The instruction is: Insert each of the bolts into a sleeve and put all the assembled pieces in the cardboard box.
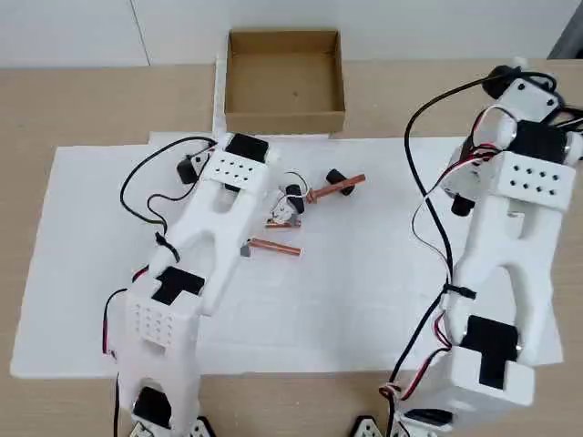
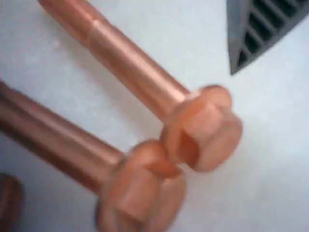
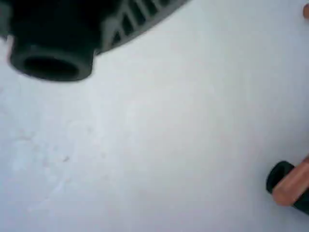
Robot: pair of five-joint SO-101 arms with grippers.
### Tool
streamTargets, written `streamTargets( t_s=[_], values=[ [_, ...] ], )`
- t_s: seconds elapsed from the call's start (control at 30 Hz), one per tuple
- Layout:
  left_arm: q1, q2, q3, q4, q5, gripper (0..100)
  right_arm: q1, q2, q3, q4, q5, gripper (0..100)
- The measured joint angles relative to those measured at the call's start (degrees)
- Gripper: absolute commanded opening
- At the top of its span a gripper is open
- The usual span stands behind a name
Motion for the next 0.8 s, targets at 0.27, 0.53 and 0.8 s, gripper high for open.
streamTargets(
  t_s=[0.27,0.53,0.8],
  values=[
    [2.5,0.1,-3.9,0.1,-0.1,35,0.0,0.0,0.0,0.0,0.0,0.4],
    [2.3,0.1,-3.9,0.2,-0.1,24,0.0,0.0,0.0,0.0,0.0,0.4],
    [2.3,0.1,-3.9,0.2,-0.1,22,0.0,0.0,0.0,0.0,0.0,0.4]
  ],
)
